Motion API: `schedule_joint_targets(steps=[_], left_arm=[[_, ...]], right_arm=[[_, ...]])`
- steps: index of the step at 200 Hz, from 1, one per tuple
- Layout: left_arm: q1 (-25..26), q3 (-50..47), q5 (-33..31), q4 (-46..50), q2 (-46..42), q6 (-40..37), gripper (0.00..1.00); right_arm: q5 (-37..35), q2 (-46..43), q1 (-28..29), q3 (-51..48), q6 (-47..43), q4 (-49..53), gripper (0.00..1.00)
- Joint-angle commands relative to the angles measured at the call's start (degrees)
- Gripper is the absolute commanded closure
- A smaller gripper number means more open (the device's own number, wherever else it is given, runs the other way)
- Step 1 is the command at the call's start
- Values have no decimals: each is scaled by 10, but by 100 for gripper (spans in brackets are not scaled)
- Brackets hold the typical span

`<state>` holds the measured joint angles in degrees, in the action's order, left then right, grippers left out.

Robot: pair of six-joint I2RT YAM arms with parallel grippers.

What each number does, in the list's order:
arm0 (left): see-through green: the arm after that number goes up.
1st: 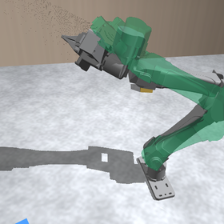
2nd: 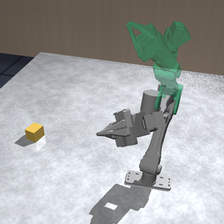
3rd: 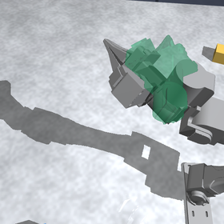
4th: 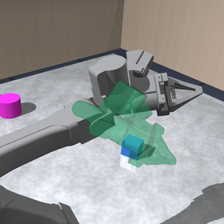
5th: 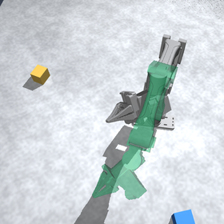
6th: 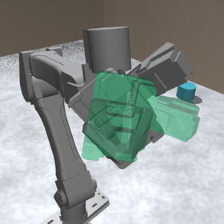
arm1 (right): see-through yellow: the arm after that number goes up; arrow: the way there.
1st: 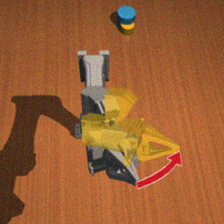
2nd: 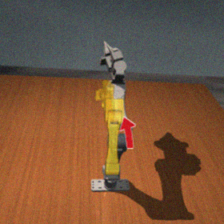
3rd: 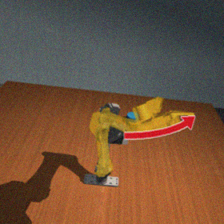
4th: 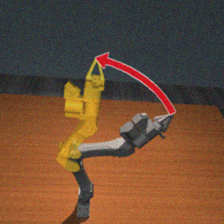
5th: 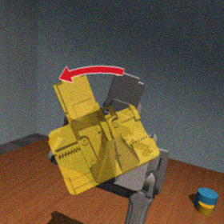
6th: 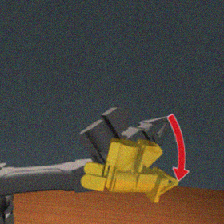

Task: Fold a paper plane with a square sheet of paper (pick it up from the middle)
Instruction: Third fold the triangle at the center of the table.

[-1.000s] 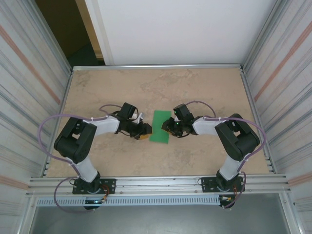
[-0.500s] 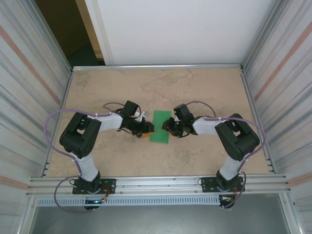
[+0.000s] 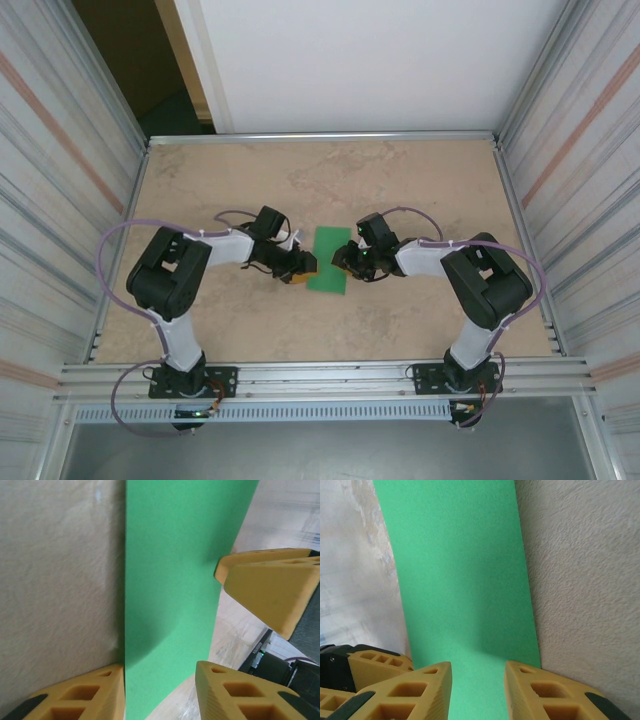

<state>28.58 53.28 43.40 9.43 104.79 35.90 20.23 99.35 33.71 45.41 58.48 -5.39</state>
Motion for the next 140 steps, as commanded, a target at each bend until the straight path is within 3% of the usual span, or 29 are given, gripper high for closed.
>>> schedule_joint_targets(steps=[1, 86, 140], left_arm=[[-2, 11, 32, -20, 10, 2, 62], [-17, 64, 23, 7, 53, -23, 76], [-20, 77, 20, 12, 63, -16, 95]], right_arm=[[-24, 31, -3, -23, -3, 55, 67], [-26, 32, -4, -23, -6, 54, 67], [-32, 15, -4, -13, -33, 58, 63]])
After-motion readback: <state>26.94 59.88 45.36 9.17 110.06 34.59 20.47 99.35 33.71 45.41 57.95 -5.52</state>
